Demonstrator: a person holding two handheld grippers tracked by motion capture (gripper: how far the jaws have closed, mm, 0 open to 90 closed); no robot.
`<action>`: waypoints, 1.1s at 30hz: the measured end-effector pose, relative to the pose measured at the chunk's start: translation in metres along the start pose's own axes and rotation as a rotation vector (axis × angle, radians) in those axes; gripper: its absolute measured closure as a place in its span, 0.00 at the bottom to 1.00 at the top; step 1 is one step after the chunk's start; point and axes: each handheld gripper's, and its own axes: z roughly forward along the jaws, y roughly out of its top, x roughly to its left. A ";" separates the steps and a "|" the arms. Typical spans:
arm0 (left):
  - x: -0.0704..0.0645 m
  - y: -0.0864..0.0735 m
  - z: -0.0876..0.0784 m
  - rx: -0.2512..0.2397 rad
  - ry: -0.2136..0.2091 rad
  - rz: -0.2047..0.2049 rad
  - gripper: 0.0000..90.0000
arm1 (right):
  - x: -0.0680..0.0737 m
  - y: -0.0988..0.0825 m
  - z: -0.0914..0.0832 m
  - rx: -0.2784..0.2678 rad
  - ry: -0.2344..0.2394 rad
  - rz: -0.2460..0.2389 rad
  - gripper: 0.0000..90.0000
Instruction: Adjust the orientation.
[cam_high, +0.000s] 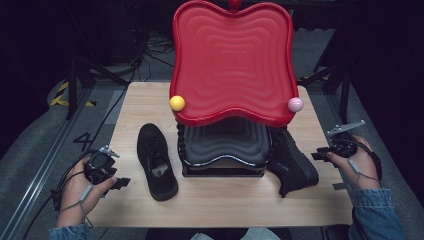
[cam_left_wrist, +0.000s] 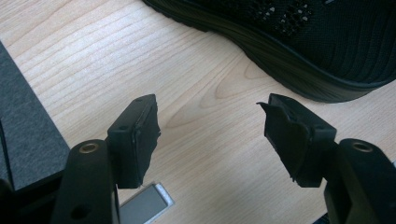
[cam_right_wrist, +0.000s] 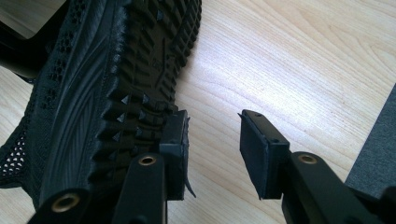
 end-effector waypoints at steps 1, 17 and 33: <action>-0.001 0.001 -0.002 -0.006 0.000 0.005 0.40 | 0.000 0.000 0.000 -0.003 0.001 0.004 0.70; -0.024 0.012 -0.034 -0.056 -0.022 0.010 0.49 | -0.001 -0.003 0.000 0.006 -0.003 0.012 0.70; -0.055 0.040 -0.048 -0.150 -0.145 0.051 0.71 | -0.004 -0.018 -0.013 -0.002 -0.032 0.034 0.70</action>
